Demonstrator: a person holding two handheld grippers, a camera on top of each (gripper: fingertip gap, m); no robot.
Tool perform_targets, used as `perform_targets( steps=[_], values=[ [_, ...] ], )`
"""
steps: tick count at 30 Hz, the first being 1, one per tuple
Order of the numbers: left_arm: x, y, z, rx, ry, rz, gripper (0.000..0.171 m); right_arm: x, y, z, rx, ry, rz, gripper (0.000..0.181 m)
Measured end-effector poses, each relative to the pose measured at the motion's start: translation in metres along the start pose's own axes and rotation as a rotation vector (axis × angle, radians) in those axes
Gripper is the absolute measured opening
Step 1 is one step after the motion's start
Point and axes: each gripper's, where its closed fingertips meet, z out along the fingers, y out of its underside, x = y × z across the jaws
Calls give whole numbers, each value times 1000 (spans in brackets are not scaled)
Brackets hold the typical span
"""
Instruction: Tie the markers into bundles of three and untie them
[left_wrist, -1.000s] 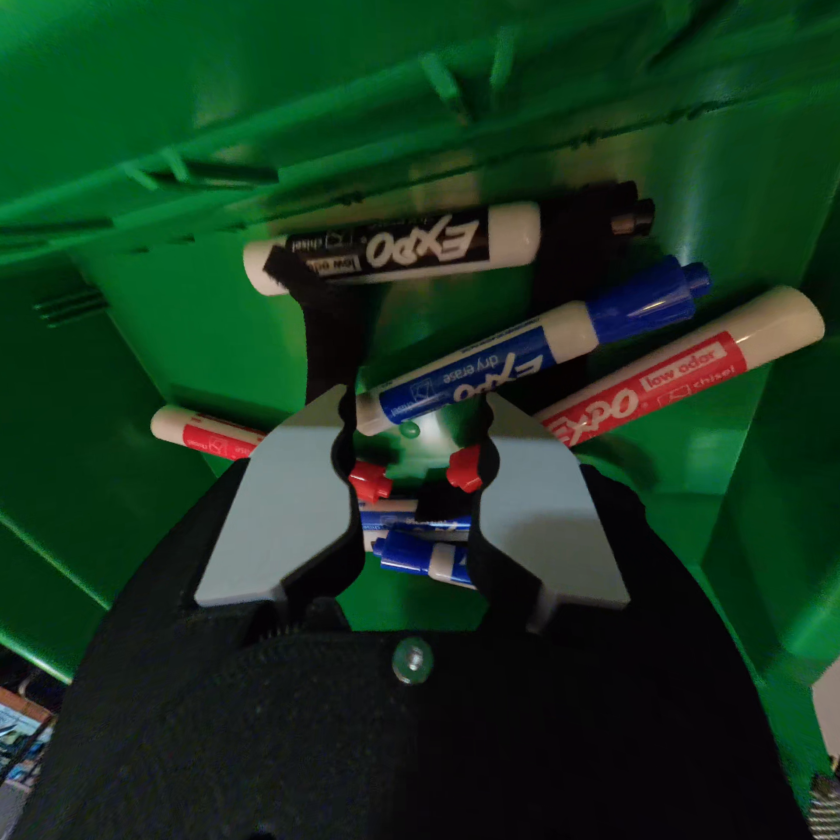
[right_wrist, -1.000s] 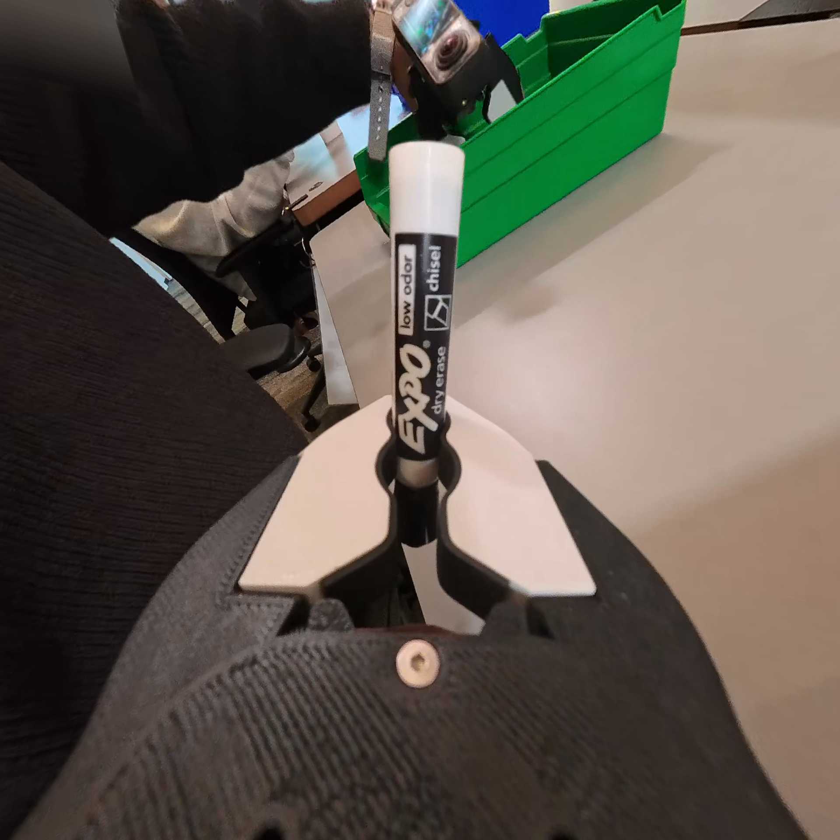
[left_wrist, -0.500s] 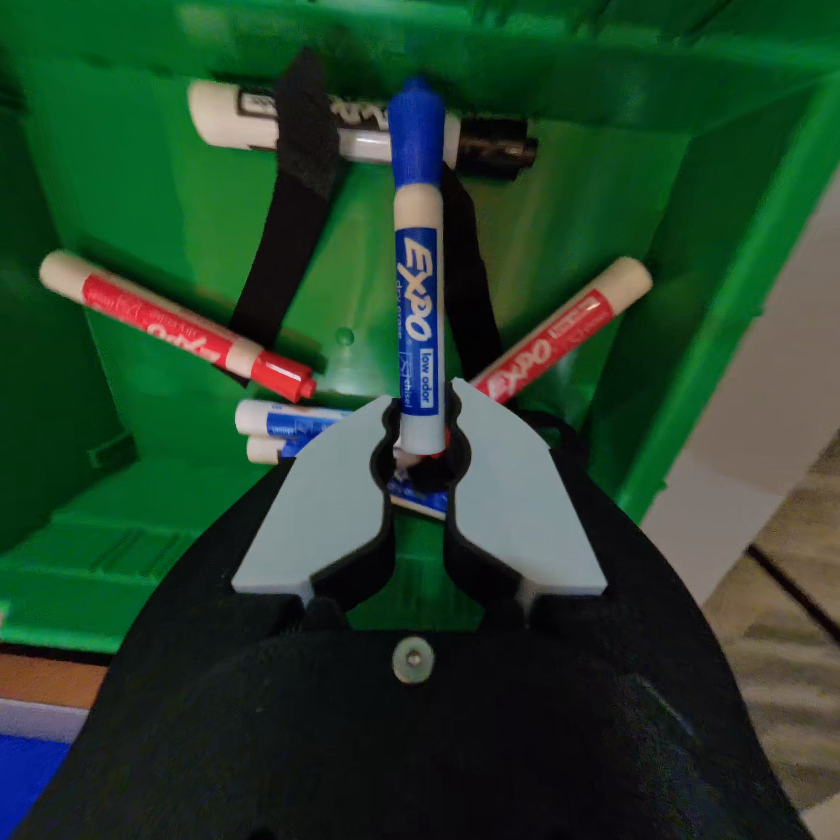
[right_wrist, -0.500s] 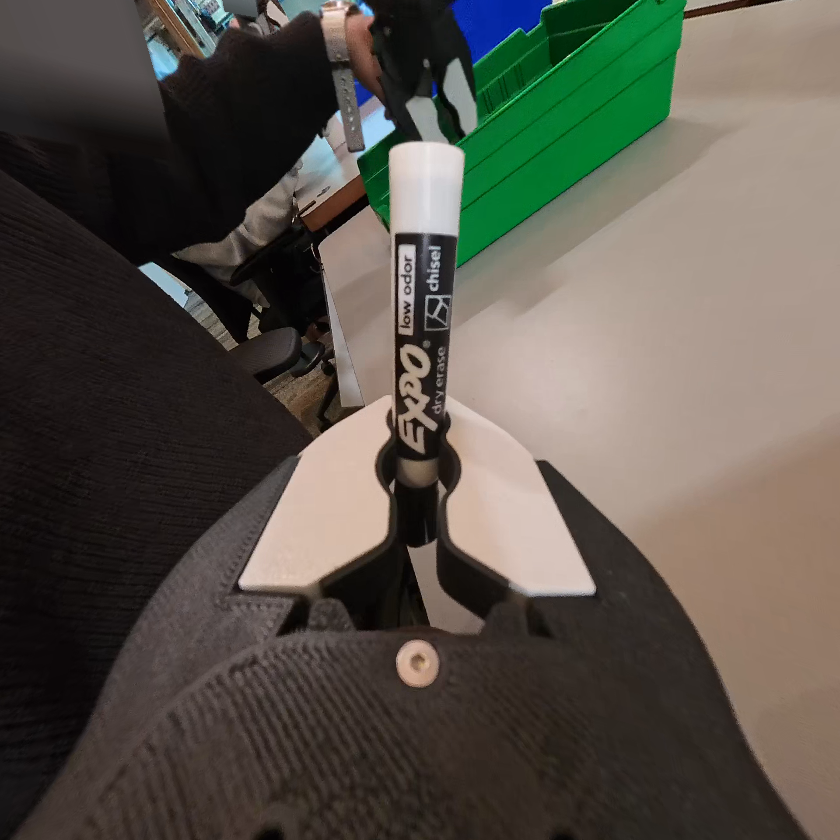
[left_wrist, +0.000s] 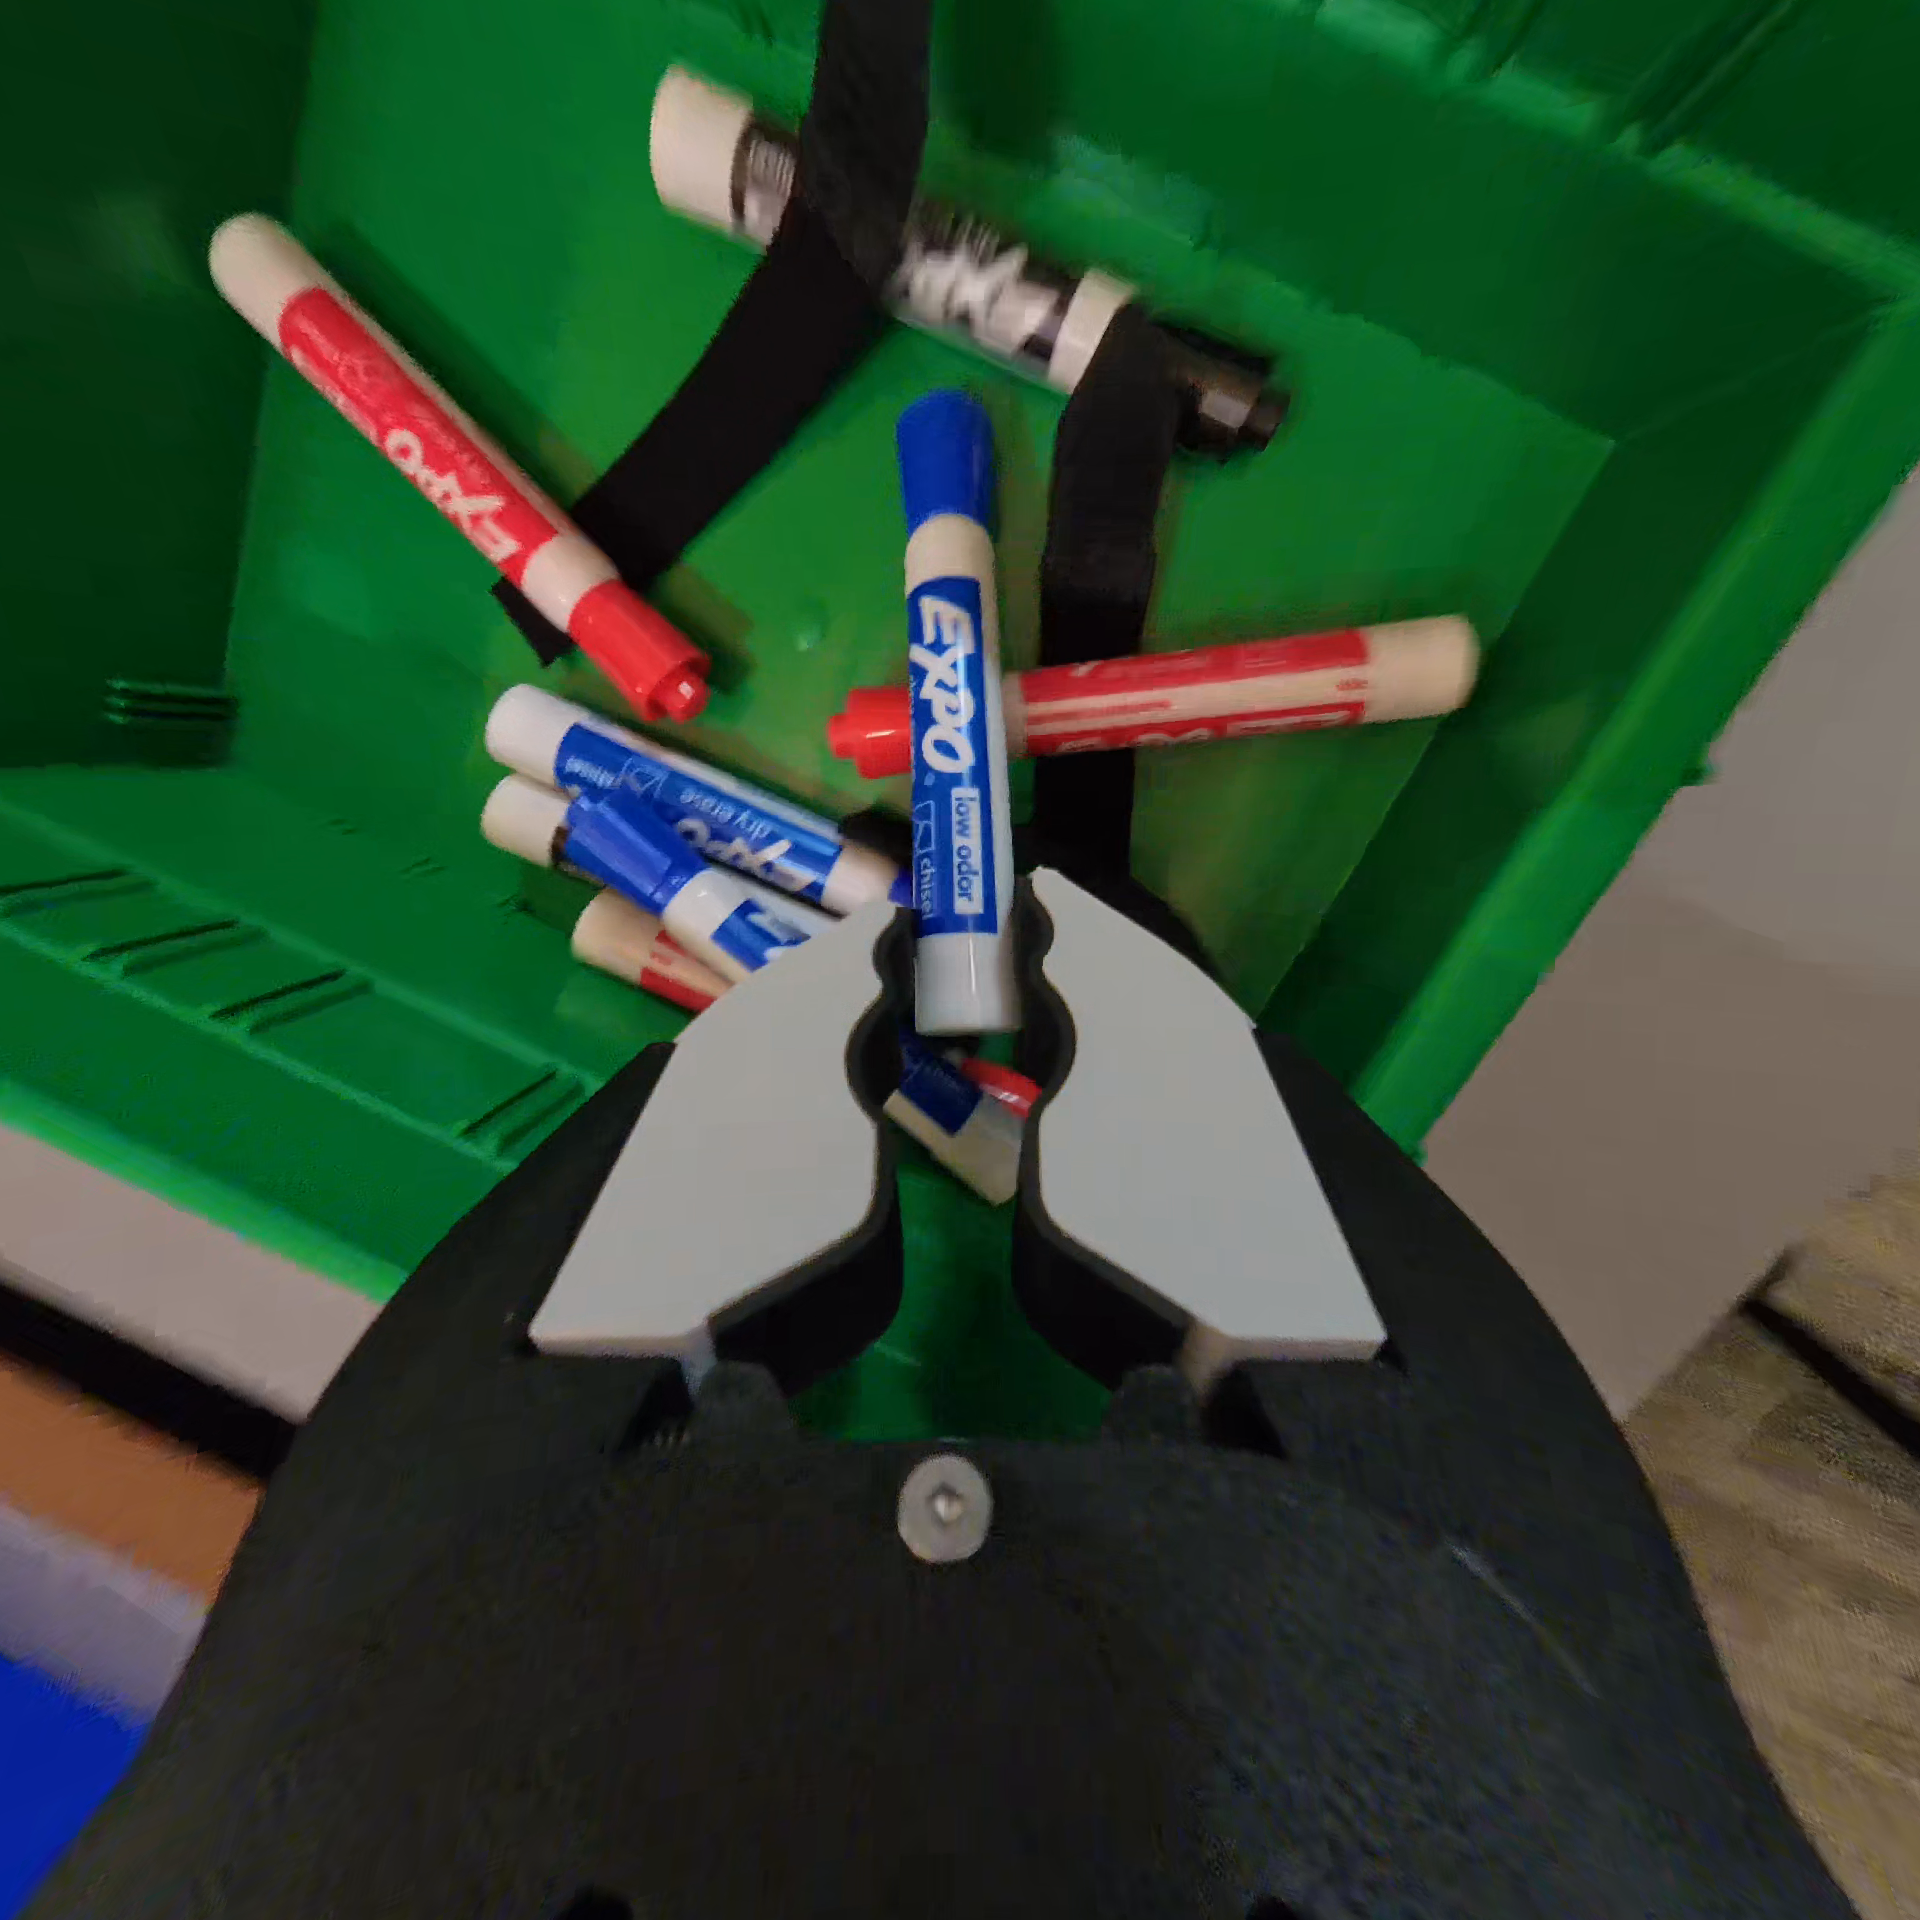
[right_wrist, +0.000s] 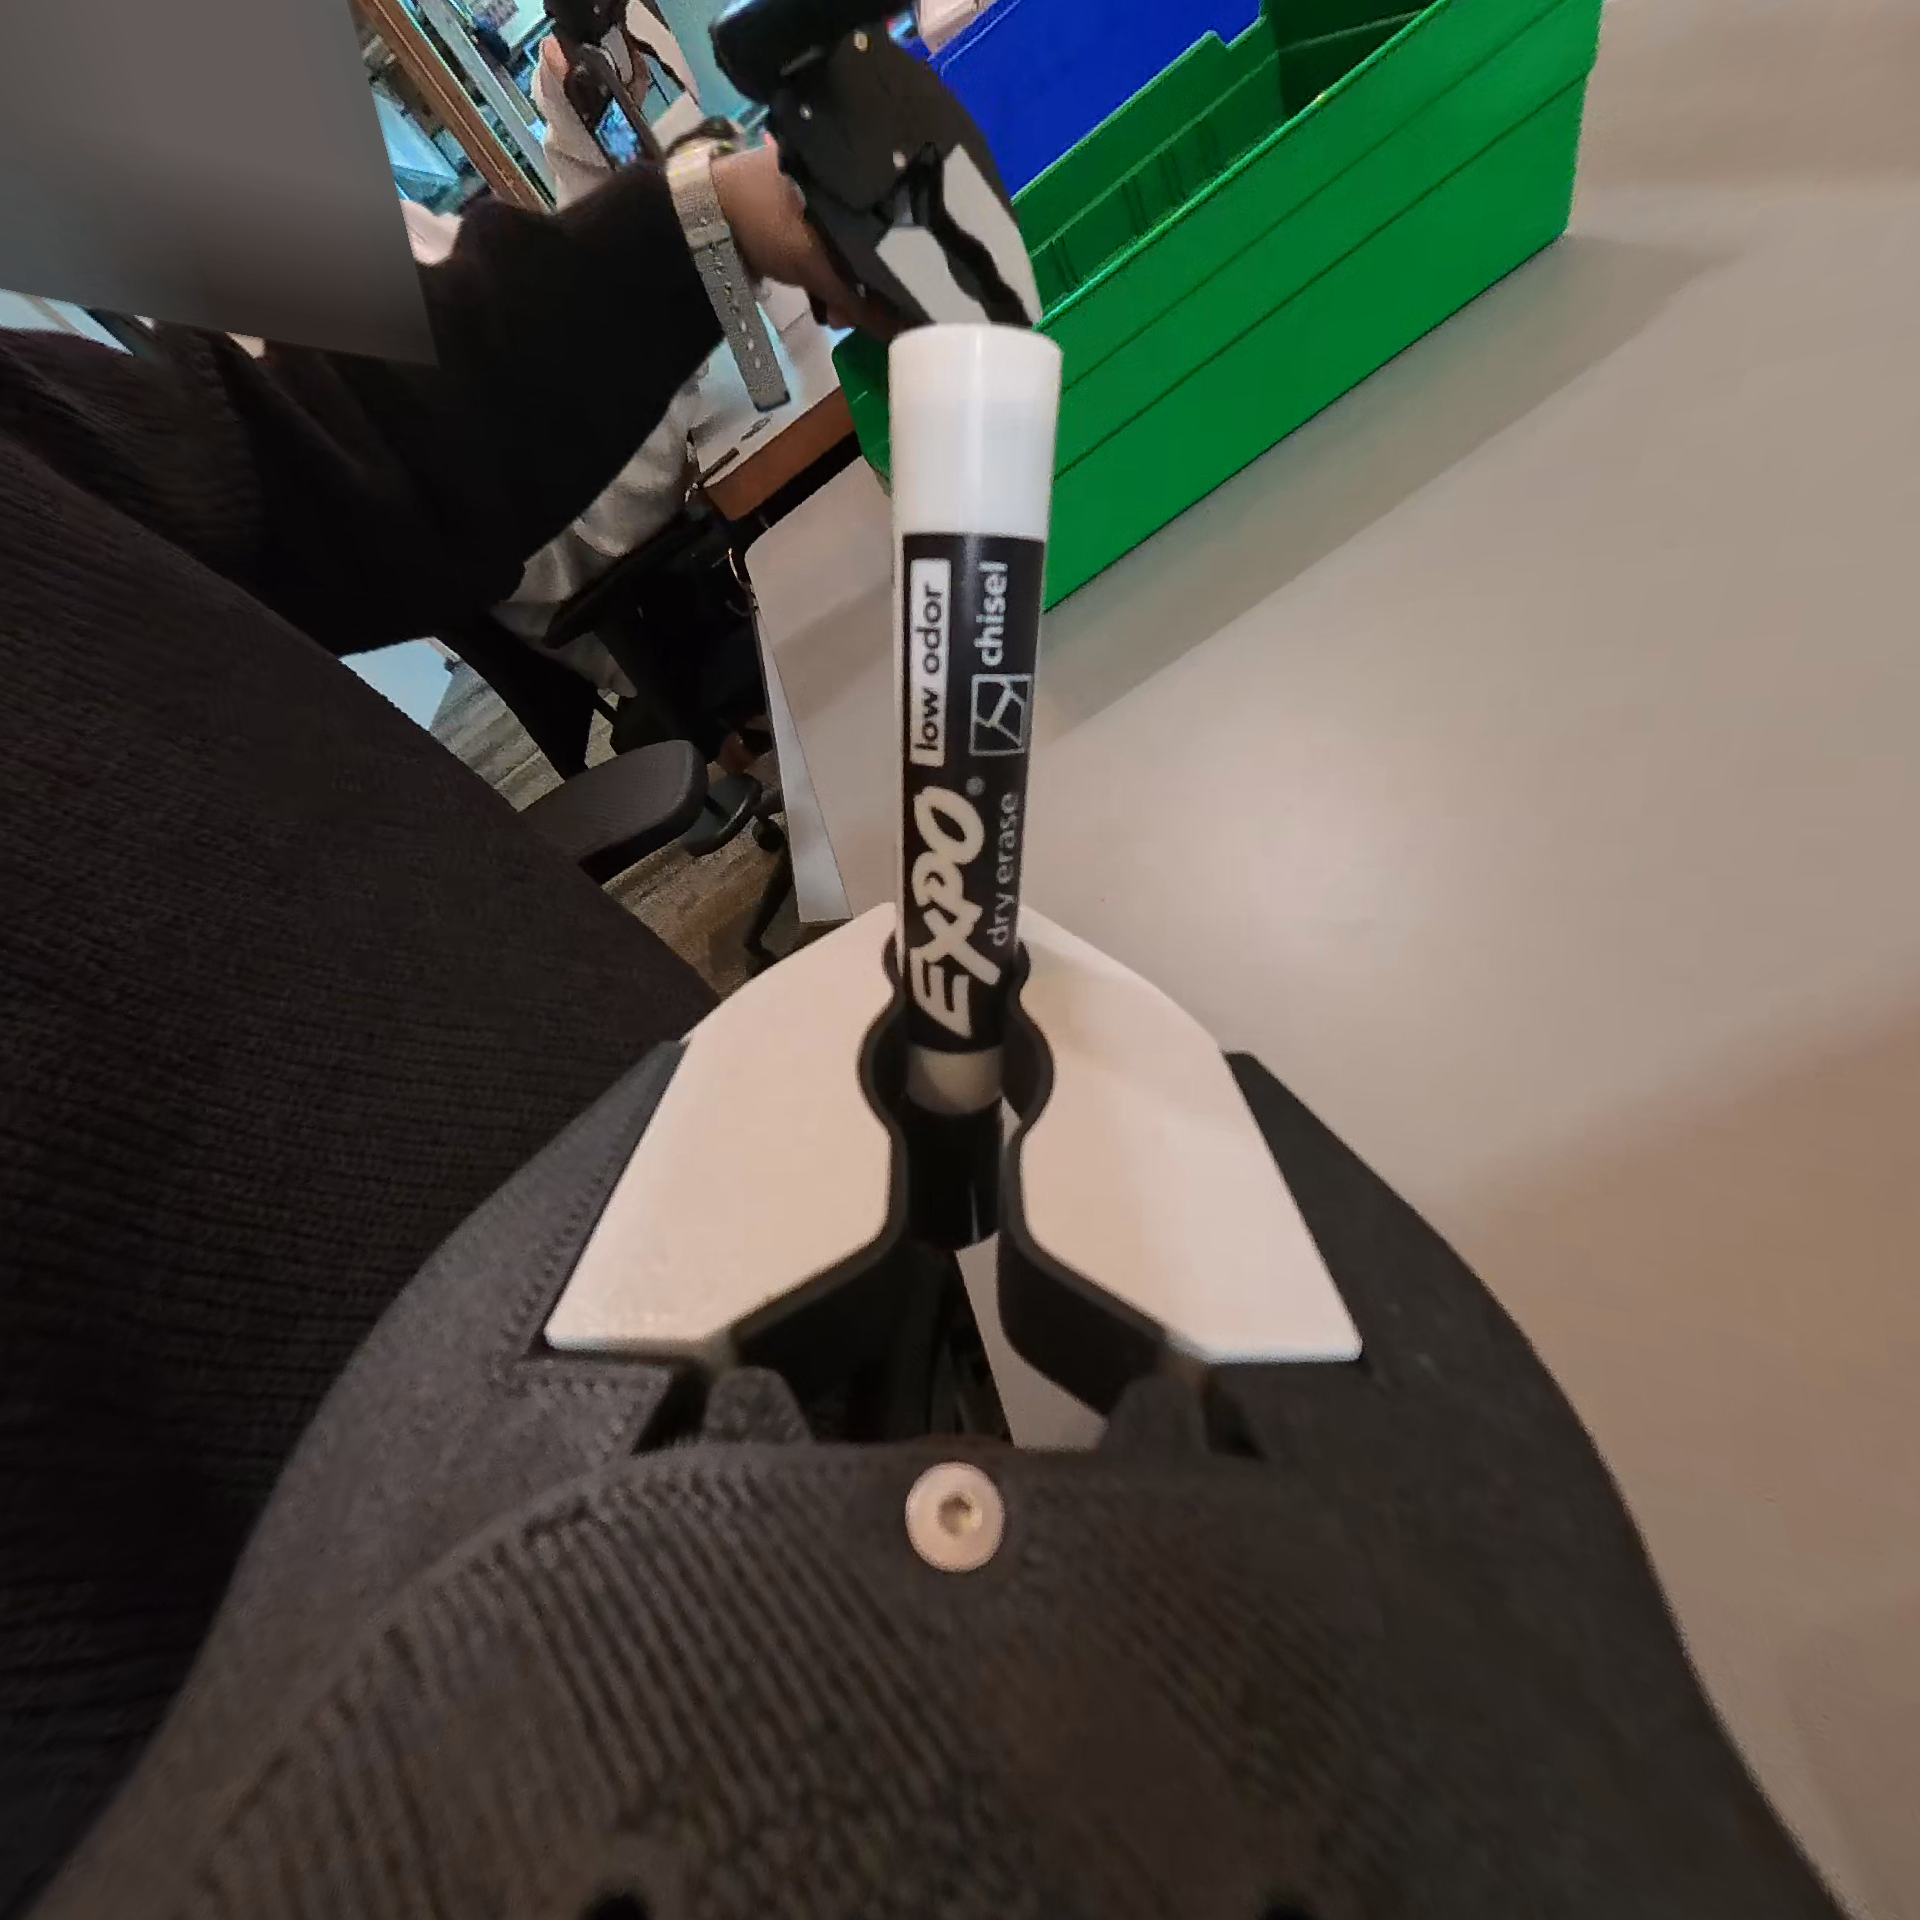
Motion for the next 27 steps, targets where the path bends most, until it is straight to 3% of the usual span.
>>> perform_targets(
  steps=[3,8,11,14,19,27],
  values=[
    [-8,5,4,-107,-114,29,21,0,-2,-1,10,0,5,13],
    [2,12,14,-253,-131,129,24,1,1,1,0,-4,13,14],
    [7,17,24,-306,-102,101,30,1,4,3,-13,-2,8,14],
    [4,13,27,-296,-112,87,32,1,5,3,-20,3,4,14],
    [-6,9,24,-275,-129,-6,22,4,7,3,-22,1,15,14],
    [-36,-17,-20,-19,-275,-224,22,6,10,4,-33,-2,26,14]
  ],
)
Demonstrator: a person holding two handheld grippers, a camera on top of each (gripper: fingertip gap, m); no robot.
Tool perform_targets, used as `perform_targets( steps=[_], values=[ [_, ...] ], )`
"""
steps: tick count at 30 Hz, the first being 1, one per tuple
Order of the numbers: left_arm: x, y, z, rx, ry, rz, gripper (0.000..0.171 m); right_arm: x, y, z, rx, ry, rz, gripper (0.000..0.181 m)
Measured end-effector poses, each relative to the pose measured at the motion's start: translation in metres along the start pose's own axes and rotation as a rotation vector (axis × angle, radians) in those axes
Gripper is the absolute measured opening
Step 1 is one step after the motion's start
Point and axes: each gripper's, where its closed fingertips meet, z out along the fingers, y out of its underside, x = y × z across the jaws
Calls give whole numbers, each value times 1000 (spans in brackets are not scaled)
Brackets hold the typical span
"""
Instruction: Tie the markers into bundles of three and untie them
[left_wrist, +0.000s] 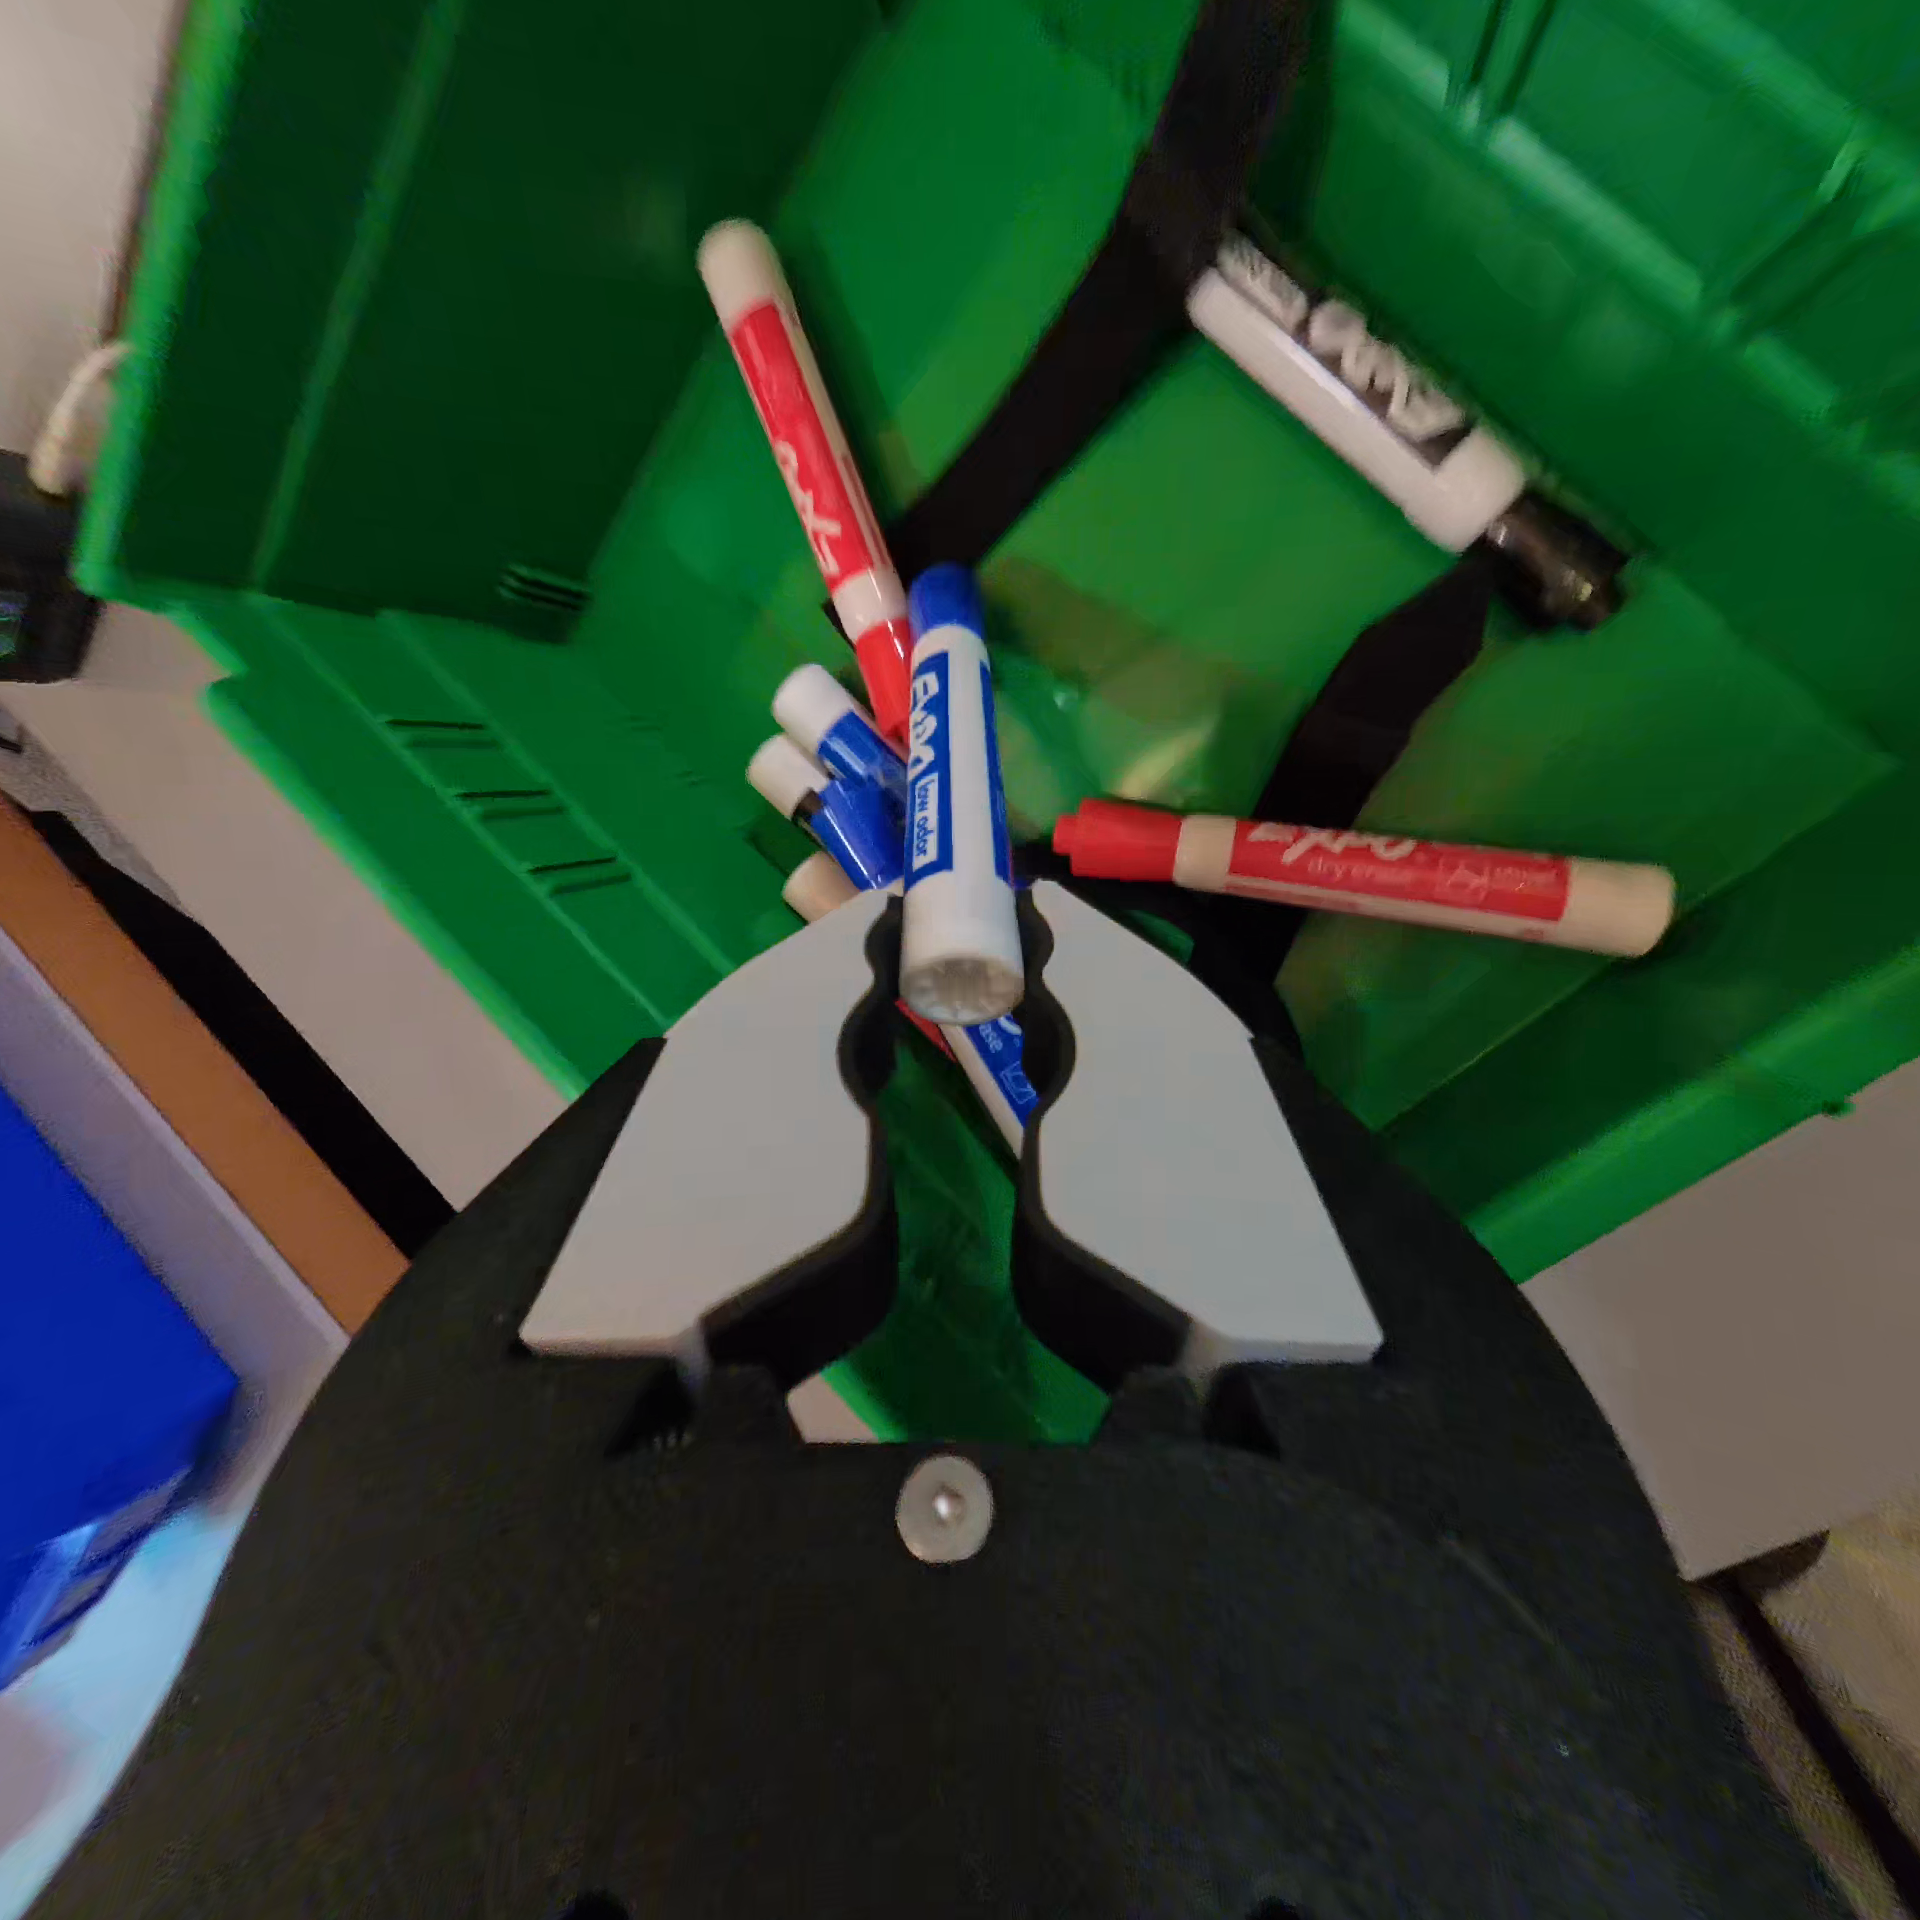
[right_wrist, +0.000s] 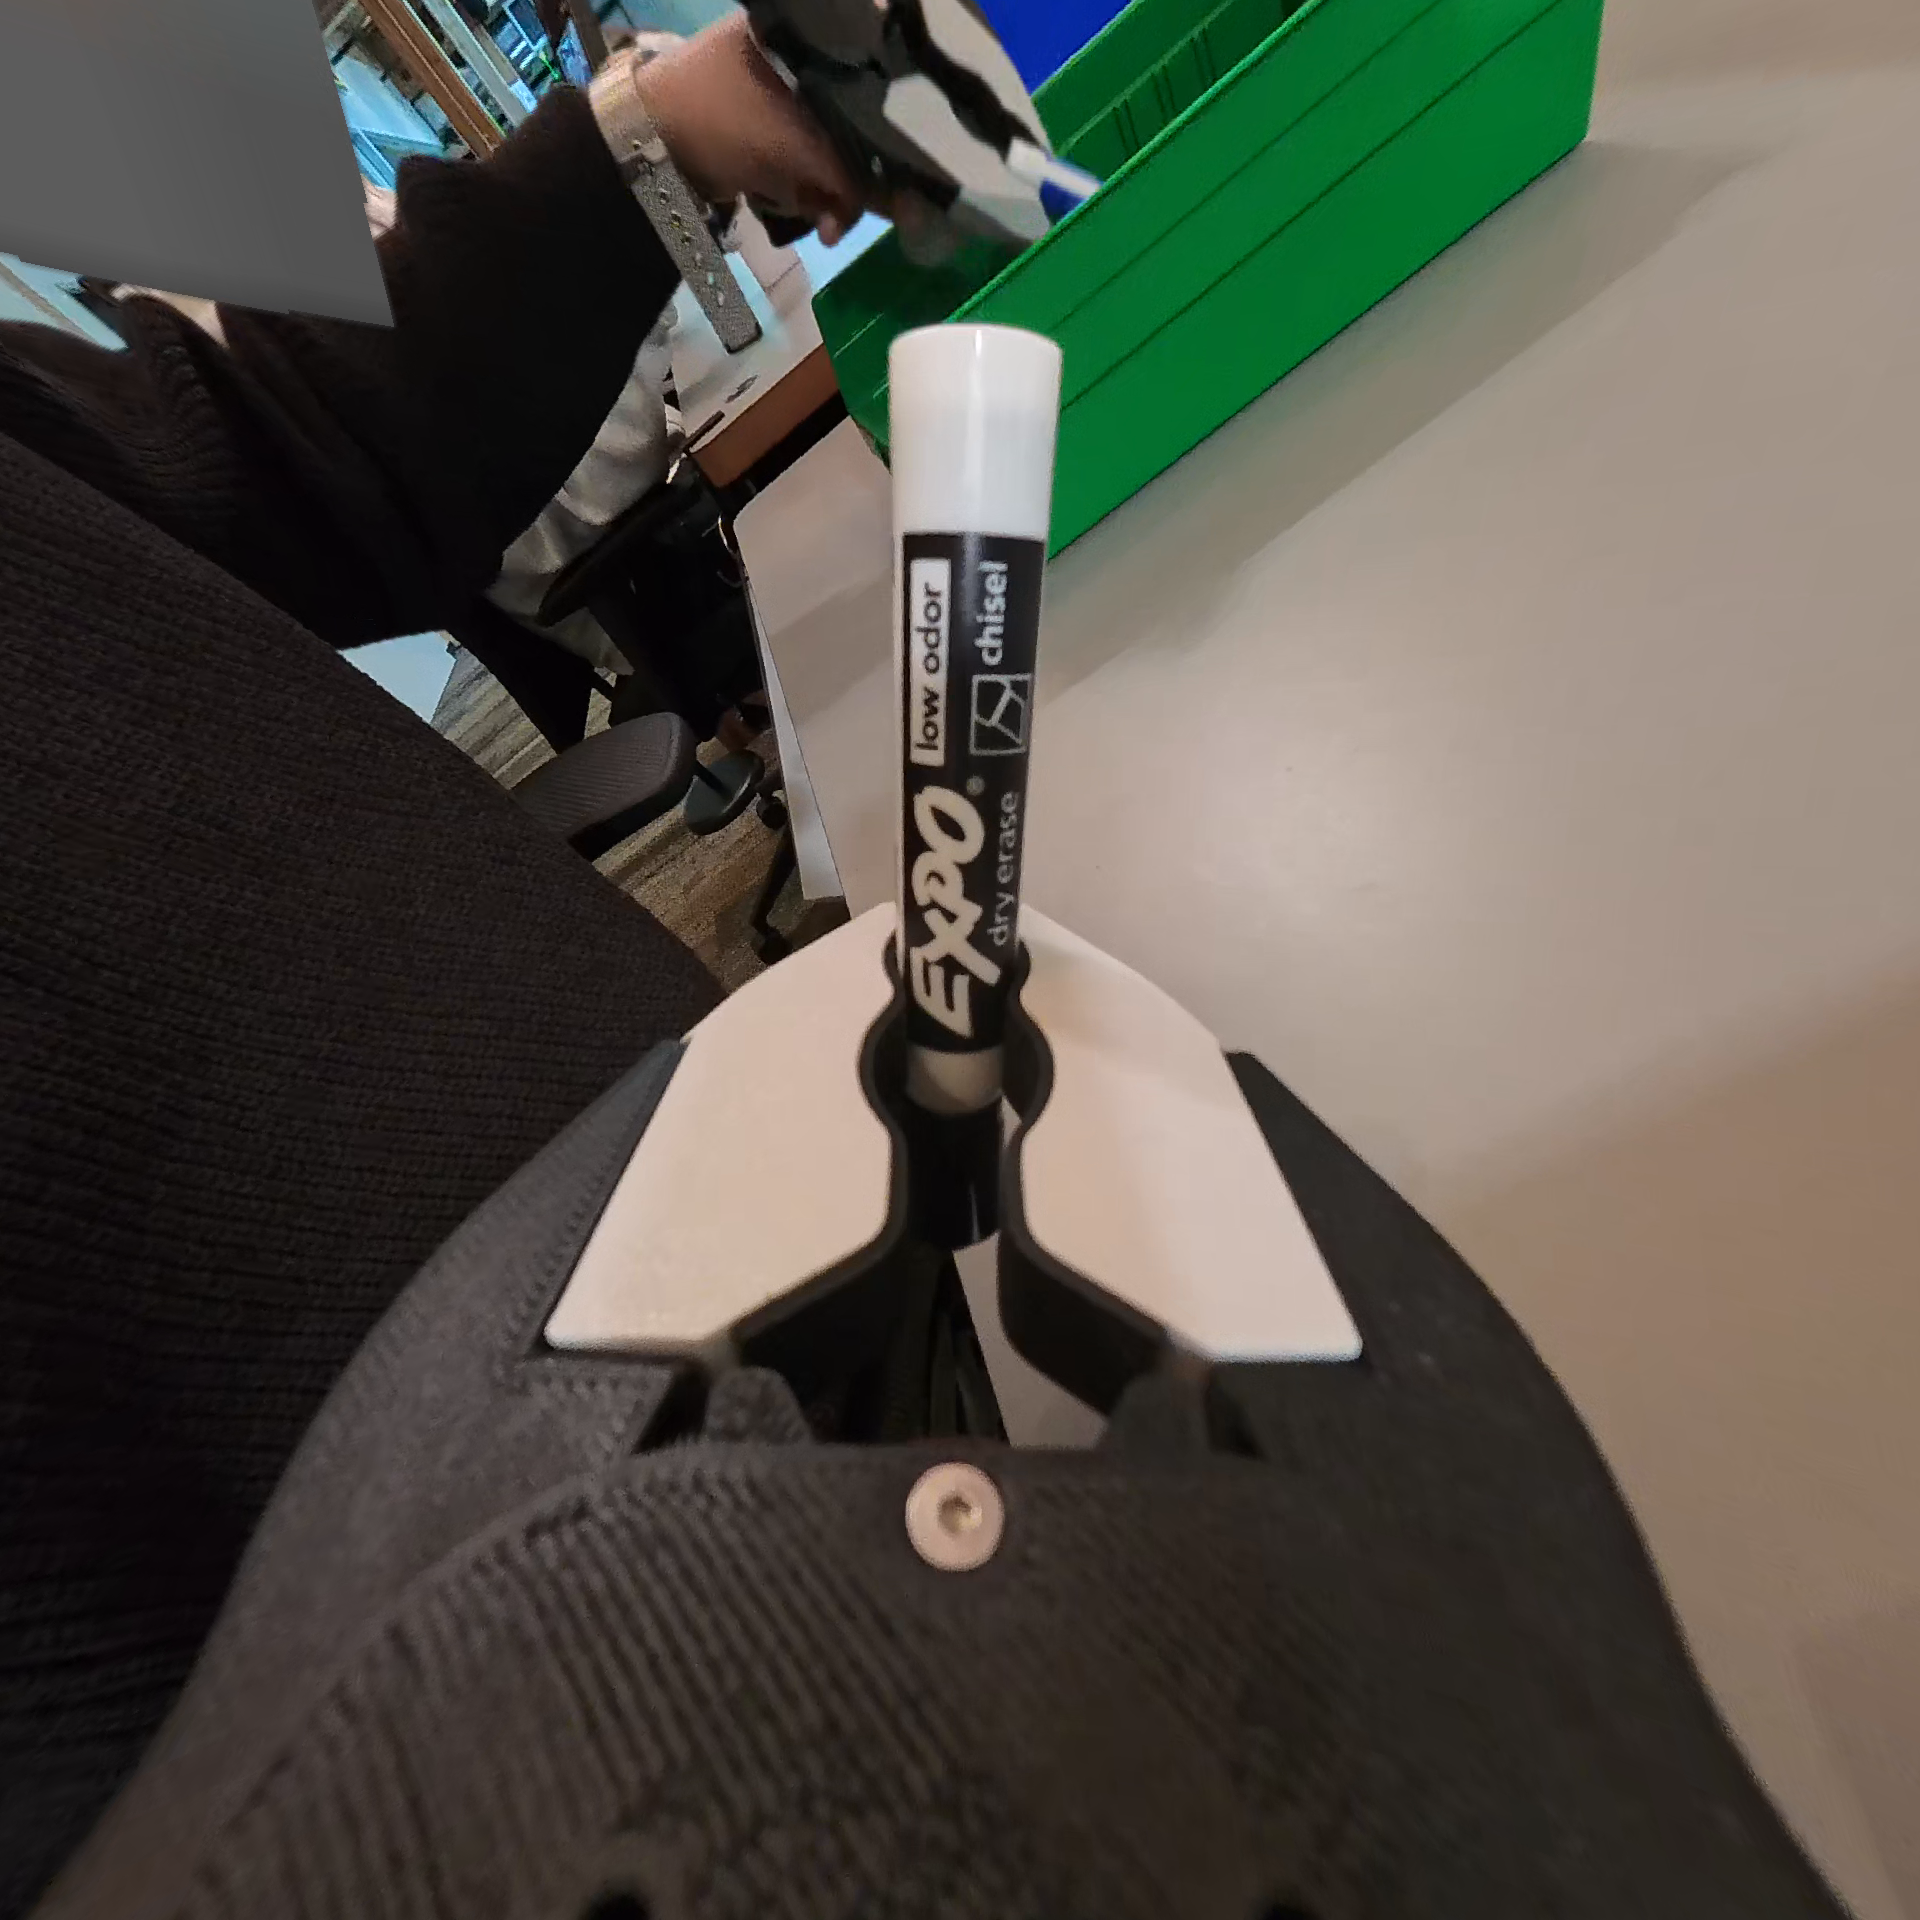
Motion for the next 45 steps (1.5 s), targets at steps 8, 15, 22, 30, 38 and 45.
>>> perform_targets(
  steps=[8,15,22,30,38,45],
  values=[
    [-12,-21,-36,267,-67,-251,22,-1,0,0,-4,0,-5,14],
    [23,-76,-106,577,7,-321,21,5,2,-3,-34,36,-20,13],
    [147,-158,-165,819,331,-208,22,23,18,-11,-256,169,-161,13],
    [278,-174,-157,834,782,-134,21,37,50,-15,-690,199,-437,13],
    [336,-151,-134,747,996,-169,21,18,61,-13,-853,105,-483,14],
    [359,-138,-122,678,1069,-99,21,1,73,-17,-945,103,-514,14]
  ],
)
